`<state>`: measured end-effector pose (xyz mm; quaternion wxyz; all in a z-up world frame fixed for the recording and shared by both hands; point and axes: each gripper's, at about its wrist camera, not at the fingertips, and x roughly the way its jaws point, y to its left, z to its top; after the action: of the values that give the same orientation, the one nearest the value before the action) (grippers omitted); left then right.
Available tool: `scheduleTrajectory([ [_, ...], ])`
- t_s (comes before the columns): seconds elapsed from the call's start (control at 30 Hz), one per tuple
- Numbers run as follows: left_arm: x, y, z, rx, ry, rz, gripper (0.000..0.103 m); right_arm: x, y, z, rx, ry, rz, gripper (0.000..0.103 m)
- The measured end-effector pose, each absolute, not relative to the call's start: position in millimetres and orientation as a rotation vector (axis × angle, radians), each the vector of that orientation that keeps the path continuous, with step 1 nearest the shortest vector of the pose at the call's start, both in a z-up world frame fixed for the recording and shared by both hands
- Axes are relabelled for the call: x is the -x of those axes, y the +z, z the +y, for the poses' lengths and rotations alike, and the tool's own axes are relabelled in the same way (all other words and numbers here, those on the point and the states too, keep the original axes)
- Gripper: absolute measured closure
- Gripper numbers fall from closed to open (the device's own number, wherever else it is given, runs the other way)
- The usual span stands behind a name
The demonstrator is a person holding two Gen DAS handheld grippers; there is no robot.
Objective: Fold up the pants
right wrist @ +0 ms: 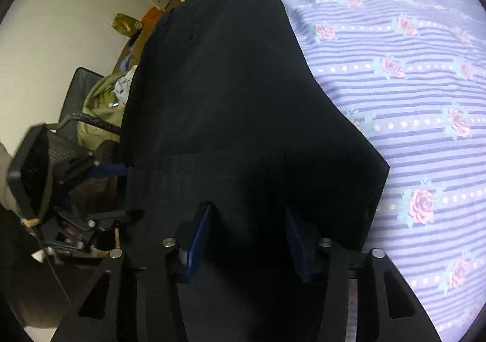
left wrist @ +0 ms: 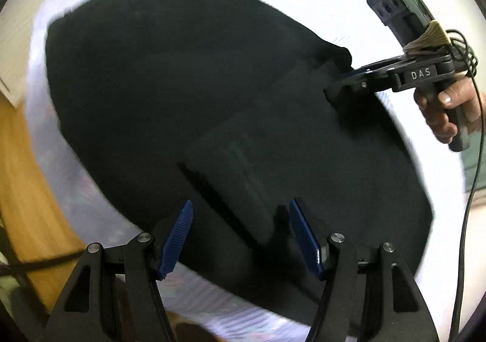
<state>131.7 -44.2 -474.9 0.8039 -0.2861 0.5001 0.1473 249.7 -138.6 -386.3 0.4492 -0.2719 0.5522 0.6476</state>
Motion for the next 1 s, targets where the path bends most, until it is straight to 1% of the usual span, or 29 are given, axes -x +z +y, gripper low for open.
scheduleTrajectory([
  [0.03, -133, -477, -42, 0.645, 0.299, 1.059, 0.033, -251, -387, -137, 0.669, 1.608, 1.381, 0.061],
  [0.07, -135, -479, -41, 0.672, 0.286, 1.041, 0.031, -252, -388, -136, 0.666, 1.614, 1.396, 0.061],
  [0.1, -136, -481, -40, 0.692, 0.283, 1.024, 0.027, -252, -390, -134, 0.673, 1.618, 1.408, 0.062],
  [0.17, -136, -484, -38, 0.718, 0.292, 1.0, 0.026, -251, -387, -134, 0.694, 1.622, 1.419, 0.063],
  [0.2, -135, -485, -37, 0.726, 0.312, 0.985, 0.031, -251, -388, -132, 0.711, 1.619, 1.422, 0.066],
  [0.23, -132, -486, -39, 0.721, 0.329, 0.981, 0.045, -250, -386, -134, 0.716, 1.616, 1.423, 0.07],
  [0.27, -131, -486, -40, 0.703, 0.356, 0.986, 0.055, -251, -388, -131, 0.725, 1.613, 1.424, 0.072],
  [0.3, -129, -488, -40, 0.679, 0.38, 0.998, 0.072, -251, -388, -131, 0.741, 1.605, 1.418, 0.077],
  [0.33, -125, -487, -44, 0.662, 0.393, 1.002, 0.076, -252, -388, -129, 0.753, 1.601, 1.409, 0.085],
  [0.37, -122, -487, -45, 0.654, 0.392, 0.999, 0.079, -251, -387, -130, 0.751, 1.605, 1.408, 0.087],
  [0.43, -117, -483, -50, 0.621, 0.398, 0.999, 0.087, -249, -385, -132, 0.744, 1.615, 1.4, 0.092],
  [0.53, -107, -475, -61, 0.584, 0.427, 1.002, 0.092, -236, -381, -130, 0.743, 1.662, 1.384, 0.095],
  [0.67, -97, -473, -68, 0.548, 0.47, 1.002, 0.092, -222, -378, -122, 0.81, 1.697, 1.334, 0.095],
  [0.77, -101, -483, -56, 0.57, 0.47, 1.009, 0.092, -226, -387, -120, 0.843, 1.644, 1.32, 0.095],
  [0.8, -109, -483, -55, 0.566, 0.467, 1.01, 0.089, -230, -388, -121, 0.843, 1.634, 1.324, 0.095],
  [0.9, -116, -481, -56, 0.549, 0.449, 1.018, 0.089, -230, -389, -120, 0.854, 1.6, 1.321, 0.094],
  [0.97, -113, -473, -55, 0.533, 0.445, 1.019, 0.085, -225, -381, -120, 0.875, 1.585, 1.277, 0.089],
  [1.0, -110, -467, -54, 0.529, 0.45, 1.016, 0.083, -222, -376, -121, 0.891, 1.579, 1.246, 0.083],
])
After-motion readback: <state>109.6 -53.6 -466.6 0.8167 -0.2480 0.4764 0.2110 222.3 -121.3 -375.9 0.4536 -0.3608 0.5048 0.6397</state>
